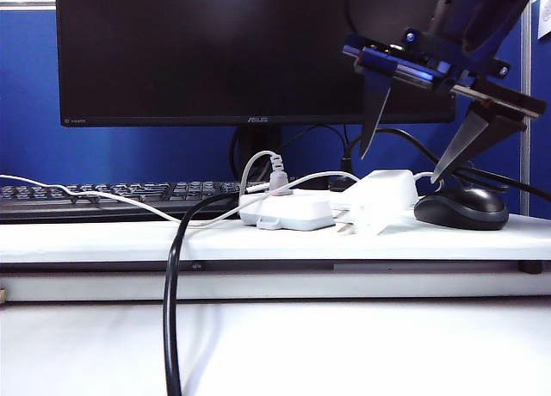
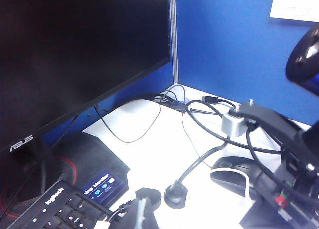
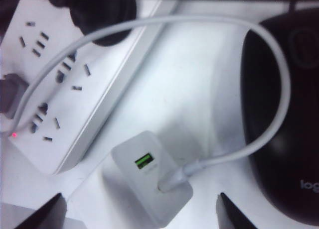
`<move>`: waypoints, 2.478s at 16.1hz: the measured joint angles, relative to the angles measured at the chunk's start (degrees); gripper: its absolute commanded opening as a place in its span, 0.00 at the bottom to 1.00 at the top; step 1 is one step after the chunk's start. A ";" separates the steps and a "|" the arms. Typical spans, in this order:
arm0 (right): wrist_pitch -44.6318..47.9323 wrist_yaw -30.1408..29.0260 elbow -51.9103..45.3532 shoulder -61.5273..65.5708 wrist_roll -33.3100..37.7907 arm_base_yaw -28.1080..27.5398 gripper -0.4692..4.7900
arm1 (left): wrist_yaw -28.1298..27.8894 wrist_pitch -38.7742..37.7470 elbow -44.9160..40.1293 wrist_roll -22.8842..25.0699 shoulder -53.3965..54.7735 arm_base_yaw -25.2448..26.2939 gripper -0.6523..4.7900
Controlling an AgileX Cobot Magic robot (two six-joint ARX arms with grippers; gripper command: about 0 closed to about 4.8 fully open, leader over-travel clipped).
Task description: Unplug the white charger from the socket, then place it next to the socket.
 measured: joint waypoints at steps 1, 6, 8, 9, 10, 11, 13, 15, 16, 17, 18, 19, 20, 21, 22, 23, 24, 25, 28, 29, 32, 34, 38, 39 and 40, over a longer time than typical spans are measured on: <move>-0.02 -0.07 0.00 -0.28 -0.15 0.02 0.83 | 0.00 -0.02 0.00 0.00 0.00 0.00 0.11; -2.56 -0.22 2.51 -4.63 -0.48 0.02 0.14 | 0.02 0.20 0.00 0.00 0.00 0.00 0.11; -2.45 -0.26 4.00 -7.02 -2.91 0.04 0.09 | 0.02 0.55 0.02 -0.50 -0.22 0.00 0.11; -2.25 -0.31 4.39 -7.93 -4.37 0.04 0.09 | 0.02 0.55 0.02 -1.88 -0.74 0.00 0.11; -1.90 -0.26 4.42 -10.14 -8.61 0.04 0.09 | 0.00 0.22 0.33 -3.08 -2.23 0.00 0.11; -1.77 -0.28 4.52 -12.15 -10.56 0.04 0.09 | 0.02 -0.35 1.11 -3.43 -3.32 0.00 0.11; -0.24 -0.26 4.96 -17.70 -12.44 0.04 0.09 | -0.04 -1.09 2.75 -4.31 -7.21 0.00 0.11; 2.21 -0.35 4.96 -24.79 -16.09 0.04 0.09 | -0.13 -0.83 3.74 -5.18 -11.91 0.00 0.11; 2.86 -1.09 4.98 -27.87 -17.97 0.04 0.09 | -0.20 -1.31 3.72 -5.27 -14.78 0.00 0.11; 3.61 -2.16 5.09 -30.40 -19.04 0.04 0.09 | -0.20 -2.40 3.72 -5.35 -18.60 0.00 0.11; 3.82 -2.82 5.03 -34.56 -21.46 0.07 0.09 | -0.17 -5.64 3.74 -6.27 -25.62 -0.02 0.11; 3.80 -2.82 5.03 -36.44 -23.47 0.07 0.09 | -0.22 -7.85 3.72 -6.78 -28.79 0.00 0.11; 3.87 -2.80 4.98 -38.88 -25.53 0.15 0.09 | -0.20 -11.15 3.72 -7.32 -32.72 0.00 0.11; 3.87 -2.82 4.76 -41.29 -28.20 0.17 0.09 | -0.17 -14.38 3.76 -7.52 -36.63 -0.04 0.11; 3.80 -2.82 4.57 -43.39 -30.95 0.17 0.09 | -0.17 -18.58 3.76 -7.54 -40.11 -0.04 0.11; 3.93 -2.84 4.09 -45.48 -32.92 0.17 0.09 | -0.20 -23.93 3.76 -7.54 -43.34 -0.04 0.11; 5.84 -2.84 0.61 -49.72 -34.49 0.17 0.09 | -0.66 -33.31 3.74 -7.54 -47.82 -0.04 0.11; 6.75 -3.19 -2.62 -52.24 -34.69 0.17 0.09 | -1.29 -38.53 3.48 -7.54 -50.45 -0.02 0.11; 10.32 -6.67 -21.05 -61.51 -34.77 0.22 0.09 | -6.27 -45.44 0.59 -7.56 -57.44 0.00 0.11; 11.72 -6.64 -26.40 -63.87 -34.75 0.20 0.09 | -7.04 -46.73 -1.75 -7.61 -58.49 0.00 0.11; 19.85 -5.20 -39.12 -70.23 -34.03 0.22 0.09 | -7.04 -45.75 -11.91 -7.67 -58.86 0.00 0.11; 21.49 -3.87 -43.78 -70.95 -30.82 0.22 0.09 | -7.04 -39.17 -21.24 -7.69 -58.66 0.00 0.11; 21.11 -3.69 -49.96 -71.10 -26.45 0.20 0.09 | -7.08 -23.45 -35.82 -9.44 -57.83 0.00 0.11; 21.18 -3.67 -50.95 -71.10 -26.43 0.22 0.09 | -7.23 -20.70 -39.63 -12.04 -57.83 0.00 0.11; 21.46 -3.15 -51.52 -71.12 -26.43 0.20 0.09 | -7.23 -18.84 -42.27 -13.49 -57.83 0.00 0.11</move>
